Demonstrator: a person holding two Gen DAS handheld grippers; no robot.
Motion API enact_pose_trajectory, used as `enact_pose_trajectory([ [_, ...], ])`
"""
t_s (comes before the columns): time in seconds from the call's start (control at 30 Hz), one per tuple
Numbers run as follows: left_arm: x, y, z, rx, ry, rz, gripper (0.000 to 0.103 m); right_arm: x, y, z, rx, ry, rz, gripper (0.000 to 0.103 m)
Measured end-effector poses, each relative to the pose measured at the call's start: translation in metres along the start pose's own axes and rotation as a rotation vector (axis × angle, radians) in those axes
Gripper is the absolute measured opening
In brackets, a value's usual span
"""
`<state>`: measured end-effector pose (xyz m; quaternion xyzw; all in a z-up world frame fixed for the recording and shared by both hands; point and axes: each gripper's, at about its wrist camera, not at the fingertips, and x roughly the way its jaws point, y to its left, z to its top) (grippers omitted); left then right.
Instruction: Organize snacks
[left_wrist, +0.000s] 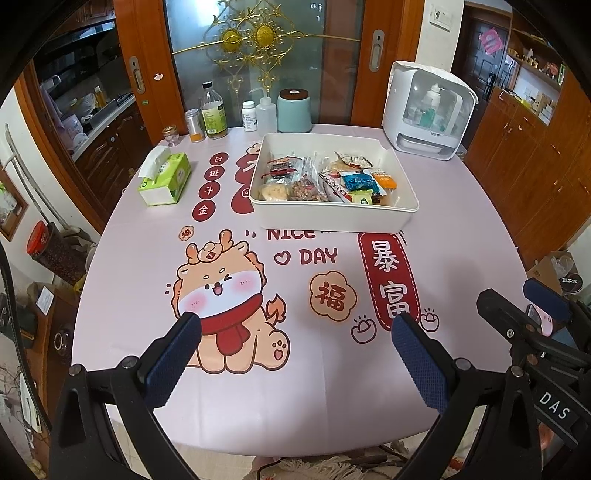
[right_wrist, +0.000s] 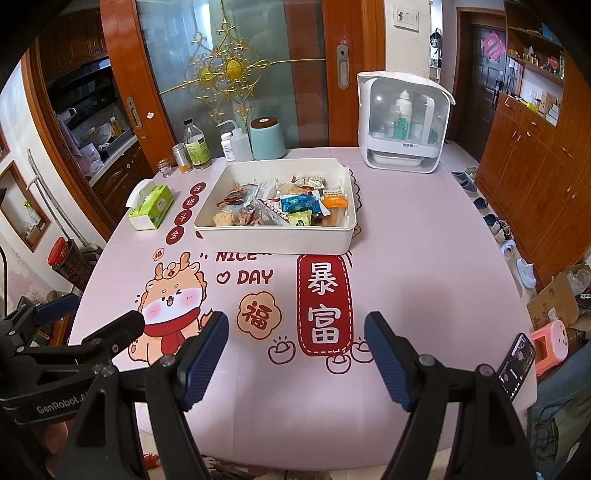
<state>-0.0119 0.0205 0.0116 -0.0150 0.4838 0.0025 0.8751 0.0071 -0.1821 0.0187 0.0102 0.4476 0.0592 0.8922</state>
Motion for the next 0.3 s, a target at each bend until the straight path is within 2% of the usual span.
enact_pose_trajectory([
  [0.3,-0.0015,-0.0002,-0.0024,0.005,0.002,0.004,0.102,0.0012,0.0009,-0.0009,-0.001,0.001,-0.001,0.077],
])
